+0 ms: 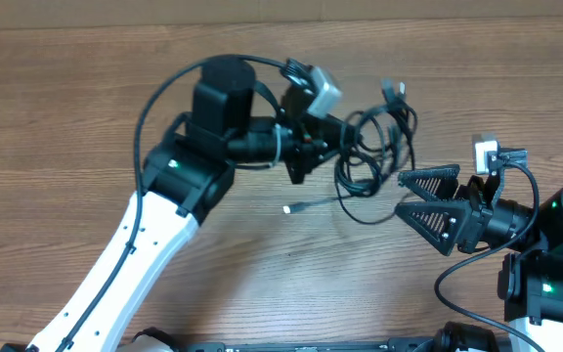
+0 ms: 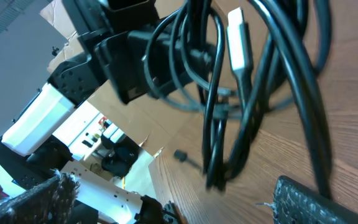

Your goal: Untangle cables

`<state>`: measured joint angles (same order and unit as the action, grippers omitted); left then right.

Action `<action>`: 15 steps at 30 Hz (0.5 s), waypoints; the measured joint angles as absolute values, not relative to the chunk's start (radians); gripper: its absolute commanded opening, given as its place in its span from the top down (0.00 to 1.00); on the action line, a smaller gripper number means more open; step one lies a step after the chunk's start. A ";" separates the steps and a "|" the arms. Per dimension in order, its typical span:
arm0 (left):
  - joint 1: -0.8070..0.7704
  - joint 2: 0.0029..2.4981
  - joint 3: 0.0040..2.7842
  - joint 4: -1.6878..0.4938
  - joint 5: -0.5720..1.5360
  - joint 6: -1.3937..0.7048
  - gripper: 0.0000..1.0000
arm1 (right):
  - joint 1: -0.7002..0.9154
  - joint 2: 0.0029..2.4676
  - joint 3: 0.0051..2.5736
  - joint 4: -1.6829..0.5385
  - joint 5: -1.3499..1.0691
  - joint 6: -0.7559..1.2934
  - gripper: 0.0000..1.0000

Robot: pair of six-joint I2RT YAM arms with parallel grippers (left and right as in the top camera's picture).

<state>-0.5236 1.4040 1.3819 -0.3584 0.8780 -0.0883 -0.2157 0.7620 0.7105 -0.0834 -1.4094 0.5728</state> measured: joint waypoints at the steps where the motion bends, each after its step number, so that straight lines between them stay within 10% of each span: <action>1: -0.532 1.404 1.382 -0.358 0.878 -0.091 0.96 | -0.216 0.762 0.710 -0.083 -1.409 0.573 0.00; 10: -0.548 1.404 1.382 -0.336 0.960 -0.098 0.96 | -0.216 0.762 0.710 -0.083 -1.407 0.572 0.01; 15: -0.548 1.404 1.382 -0.333 1.019 -0.098 0.96 | -0.216 0.762 0.710 -0.082 -1.406 0.579 0.24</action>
